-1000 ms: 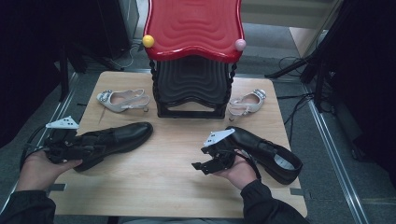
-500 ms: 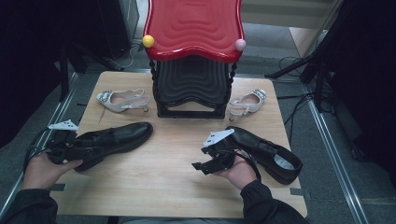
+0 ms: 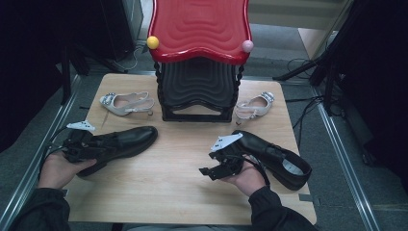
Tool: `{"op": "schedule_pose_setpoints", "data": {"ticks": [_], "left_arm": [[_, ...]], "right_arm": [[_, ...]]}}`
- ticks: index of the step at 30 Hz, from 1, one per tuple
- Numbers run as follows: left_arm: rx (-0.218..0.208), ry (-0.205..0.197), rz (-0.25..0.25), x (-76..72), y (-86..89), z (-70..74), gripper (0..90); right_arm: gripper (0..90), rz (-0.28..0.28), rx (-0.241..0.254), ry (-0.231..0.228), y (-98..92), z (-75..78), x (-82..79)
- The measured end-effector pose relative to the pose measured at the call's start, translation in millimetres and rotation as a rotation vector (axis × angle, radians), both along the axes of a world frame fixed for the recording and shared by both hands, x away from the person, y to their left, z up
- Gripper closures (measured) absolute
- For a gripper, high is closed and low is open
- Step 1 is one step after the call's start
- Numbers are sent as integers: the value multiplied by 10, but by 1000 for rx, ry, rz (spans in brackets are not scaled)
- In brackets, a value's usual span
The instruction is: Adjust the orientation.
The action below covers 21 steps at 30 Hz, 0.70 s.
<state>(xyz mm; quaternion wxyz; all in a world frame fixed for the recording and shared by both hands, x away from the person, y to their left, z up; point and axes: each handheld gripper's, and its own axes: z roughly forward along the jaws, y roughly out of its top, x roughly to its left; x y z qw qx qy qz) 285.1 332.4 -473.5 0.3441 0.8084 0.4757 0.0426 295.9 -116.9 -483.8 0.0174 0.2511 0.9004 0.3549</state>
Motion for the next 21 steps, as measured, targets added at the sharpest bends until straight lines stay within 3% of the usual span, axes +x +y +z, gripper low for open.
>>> {"op": "schedule_pose_setpoints", "data": {"ticks": [8, 10, 15, 21], "left_arm": [[-46, 28, -5, -5, -23, 58, 807], [-43, 51, -5, -2, -35, 91, 813], [-78, 33, -32, -9, -110, 184, 815], [-97, 8, -73, 31, -330, 276, 810]], "right_arm": [[322, -10, 4, -1, -24, 7, -4], [322, -13, 6, 2, -31, 9, -7], [321, -19, 3, 0, -57, 3, -18], [318, -36, 3, -8, -116, 6, -44]]}}
